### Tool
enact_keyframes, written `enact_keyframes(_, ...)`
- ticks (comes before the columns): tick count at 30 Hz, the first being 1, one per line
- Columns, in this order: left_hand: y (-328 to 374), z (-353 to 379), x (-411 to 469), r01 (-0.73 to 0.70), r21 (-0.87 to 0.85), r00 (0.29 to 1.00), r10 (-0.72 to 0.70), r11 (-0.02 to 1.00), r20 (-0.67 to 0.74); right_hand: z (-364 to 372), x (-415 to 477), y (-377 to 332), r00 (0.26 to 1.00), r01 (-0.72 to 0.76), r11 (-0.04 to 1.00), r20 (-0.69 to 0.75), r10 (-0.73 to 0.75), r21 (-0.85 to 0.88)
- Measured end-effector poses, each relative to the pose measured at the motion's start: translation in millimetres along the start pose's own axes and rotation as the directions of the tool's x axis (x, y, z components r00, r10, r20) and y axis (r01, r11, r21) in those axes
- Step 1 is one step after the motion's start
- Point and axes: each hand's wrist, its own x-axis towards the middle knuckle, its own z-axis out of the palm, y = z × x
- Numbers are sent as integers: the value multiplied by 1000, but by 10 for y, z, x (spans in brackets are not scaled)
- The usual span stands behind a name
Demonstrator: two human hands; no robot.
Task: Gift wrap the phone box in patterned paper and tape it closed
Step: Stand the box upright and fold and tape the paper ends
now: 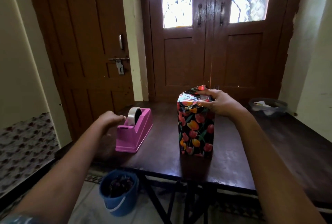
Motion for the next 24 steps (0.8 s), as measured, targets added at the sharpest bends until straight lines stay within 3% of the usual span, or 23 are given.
enact_keyframes(14,156,119,-230,174,-246,981,-145,954,132,4,-12,-8,1000,15,1000,-11,-16,-26)
enact_keyframes(24,4,260,-306,137,-550,989,-140,824,37,18,0,21,1000,16,1000,-22,-17,-17)
